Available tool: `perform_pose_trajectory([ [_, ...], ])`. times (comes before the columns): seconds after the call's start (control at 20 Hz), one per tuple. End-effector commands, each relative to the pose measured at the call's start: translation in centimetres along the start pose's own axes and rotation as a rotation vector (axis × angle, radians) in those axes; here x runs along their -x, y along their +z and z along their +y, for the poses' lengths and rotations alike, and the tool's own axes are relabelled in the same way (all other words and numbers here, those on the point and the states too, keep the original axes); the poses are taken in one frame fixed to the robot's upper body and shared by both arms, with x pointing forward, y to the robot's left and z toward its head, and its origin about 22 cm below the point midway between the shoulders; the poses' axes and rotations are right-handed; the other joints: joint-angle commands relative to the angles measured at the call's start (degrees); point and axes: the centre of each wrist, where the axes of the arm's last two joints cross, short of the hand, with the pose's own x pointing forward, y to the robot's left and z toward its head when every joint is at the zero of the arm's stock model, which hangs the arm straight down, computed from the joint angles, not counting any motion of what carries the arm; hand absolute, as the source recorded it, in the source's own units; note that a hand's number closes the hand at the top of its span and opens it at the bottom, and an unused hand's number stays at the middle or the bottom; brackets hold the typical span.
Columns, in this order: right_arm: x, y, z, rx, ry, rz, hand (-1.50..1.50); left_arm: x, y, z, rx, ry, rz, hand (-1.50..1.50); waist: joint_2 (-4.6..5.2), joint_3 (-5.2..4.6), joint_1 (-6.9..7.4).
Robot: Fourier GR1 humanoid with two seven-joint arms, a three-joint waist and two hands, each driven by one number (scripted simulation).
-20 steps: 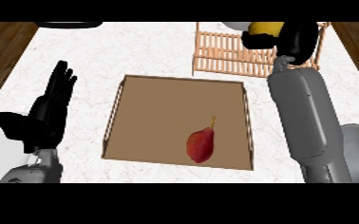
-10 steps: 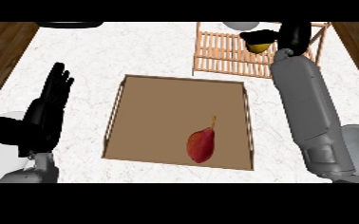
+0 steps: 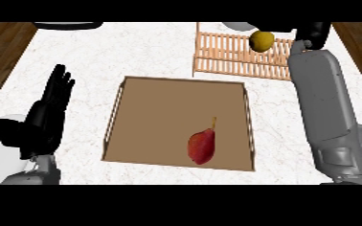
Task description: Pick the lemon from the tray and place it in the tiered shelf
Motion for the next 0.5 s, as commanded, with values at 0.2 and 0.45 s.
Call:
perform_pose_trajectory([
  [0.2, -0.4, 0.6, -7.3, 0.166, -0.099, 0.044, -1.5, 0.0, -0.6, 2.1, -0.028, 0.007, 0.037, 0.0, -0.49, -0.02, -1.5],
  [0.45, 0.3, 1.9, -13.5, 0.224, -0.098, 0.137, -1.5, 0.2, 0.5, 0.2, -0.036, 0.003, 0.027, 0.0, -0.69, -0.03, -2.1],
])
